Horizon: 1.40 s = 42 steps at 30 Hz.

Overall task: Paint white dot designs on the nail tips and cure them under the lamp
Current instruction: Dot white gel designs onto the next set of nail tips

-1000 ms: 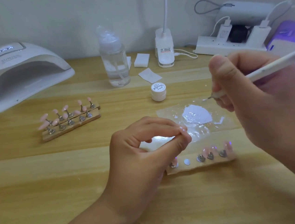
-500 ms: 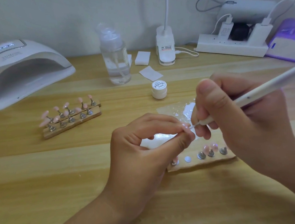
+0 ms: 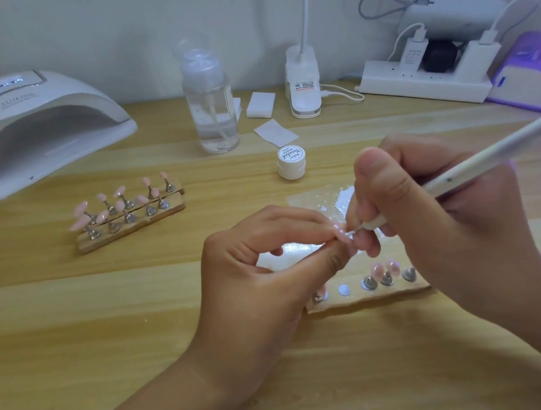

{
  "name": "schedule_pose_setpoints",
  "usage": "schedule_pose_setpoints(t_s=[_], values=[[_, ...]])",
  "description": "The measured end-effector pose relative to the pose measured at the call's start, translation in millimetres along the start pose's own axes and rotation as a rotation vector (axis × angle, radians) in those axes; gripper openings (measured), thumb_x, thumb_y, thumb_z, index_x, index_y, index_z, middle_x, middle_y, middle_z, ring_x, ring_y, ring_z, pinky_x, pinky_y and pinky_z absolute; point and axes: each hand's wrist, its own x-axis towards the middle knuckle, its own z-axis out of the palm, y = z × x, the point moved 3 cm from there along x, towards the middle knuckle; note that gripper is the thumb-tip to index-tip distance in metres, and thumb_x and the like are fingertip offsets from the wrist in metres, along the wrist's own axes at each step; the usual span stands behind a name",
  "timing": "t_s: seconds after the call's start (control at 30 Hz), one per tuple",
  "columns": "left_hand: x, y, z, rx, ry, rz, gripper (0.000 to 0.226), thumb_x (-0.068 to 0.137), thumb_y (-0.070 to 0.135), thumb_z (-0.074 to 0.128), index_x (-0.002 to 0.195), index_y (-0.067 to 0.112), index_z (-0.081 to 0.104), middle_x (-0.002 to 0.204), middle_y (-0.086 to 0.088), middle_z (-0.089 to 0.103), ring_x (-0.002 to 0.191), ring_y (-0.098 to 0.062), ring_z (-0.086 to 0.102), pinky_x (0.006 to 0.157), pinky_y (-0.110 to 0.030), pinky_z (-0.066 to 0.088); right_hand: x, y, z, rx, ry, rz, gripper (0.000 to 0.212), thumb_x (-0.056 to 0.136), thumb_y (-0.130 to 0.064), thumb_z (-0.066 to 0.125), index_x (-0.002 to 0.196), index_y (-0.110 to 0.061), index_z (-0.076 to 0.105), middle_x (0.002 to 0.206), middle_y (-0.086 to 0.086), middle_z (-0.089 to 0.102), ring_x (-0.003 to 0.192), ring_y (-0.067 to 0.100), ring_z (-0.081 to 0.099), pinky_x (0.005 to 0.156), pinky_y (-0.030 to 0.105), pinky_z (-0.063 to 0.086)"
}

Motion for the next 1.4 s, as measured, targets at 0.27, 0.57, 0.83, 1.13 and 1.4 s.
schedule_pose_setpoints(t_s=[0.27,0.57,0.83,1.13,1.4], values=[[-0.2,-2.5,0.1,-0.005,0.0,0.005,0.012,0.069,0.02,0.085,0.074,0.027,0.078,0.081,0.003,0.075,0.078,-0.015,0.068,0.068,-0.024,0.038,-0.1,0.8,-0.8,-0.044,-0.021,-0.022,0.044,0.099,-0.024,0.05,0.061,-0.003,0.053,0.053,-0.002,0.056,0.042,0.021,0.056,0.038,0.028,0.04],[-1.1,-2.8,0.0,-0.047,0.003,0.001,0.009,0.068,0.02,0.084,0.074,0.024,0.078,0.08,0.005,0.076,0.078,-0.012,0.068,0.067,-0.017,0.039,5.7,-0.3,-3.8,0.076,0.03,-0.016,0.04,0.1,-0.023,0.049,0.06,-0.016,0.051,0.051,-0.014,0.052,0.043,0.019,0.056,0.046,0.02,0.041],[-2.1,0.6,0.0,-0.096,0.022,-0.044,0.015,0.066,0.01,0.088,0.071,0.021,0.079,0.08,0.004,0.077,0.076,-0.011,0.068,0.061,-0.01,0.042,26.6,-9.3,-21.4,0.194,0.128,-0.051,0.04,0.1,-0.028,0.049,0.06,-0.029,0.055,0.049,-0.018,0.045,0.041,0.014,0.054,0.045,0.02,0.04],[-7.3,0.1,0.7,-0.079,-0.03,-0.188,0.009,0.069,0.014,0.086,0.073,0.021,0.08,0.079,0.003,0.078,0.074,-0.007,0.072,0.06,-0.017,0.053,30.6,-3.4,-32.5,0.18,0.2,-0.024,0.039,0.1,-0.024,0.047,0.062,-0.021,0.052,0.047,-0.017,0.042,0.039,0.013,0.049,0.045,0.022,0.039],[-8.8,-8.5,6.4,0.124,-0.181,-0.205,0.016,0.065,0.011,0.09,0.068,0.023,0.079,0.083,0.009,0.073,0.071,-0.01,0.065,0.062,-0.015,0.048,30.2,3.1,-35.0,0.161,0.204,-0.018,0.039,0.1,-0.021,0.049,0.061,-0.019,0.051,0.045,-0.016,0.043,0.039,0.014,0.048,0.045,0.021,0.039]])
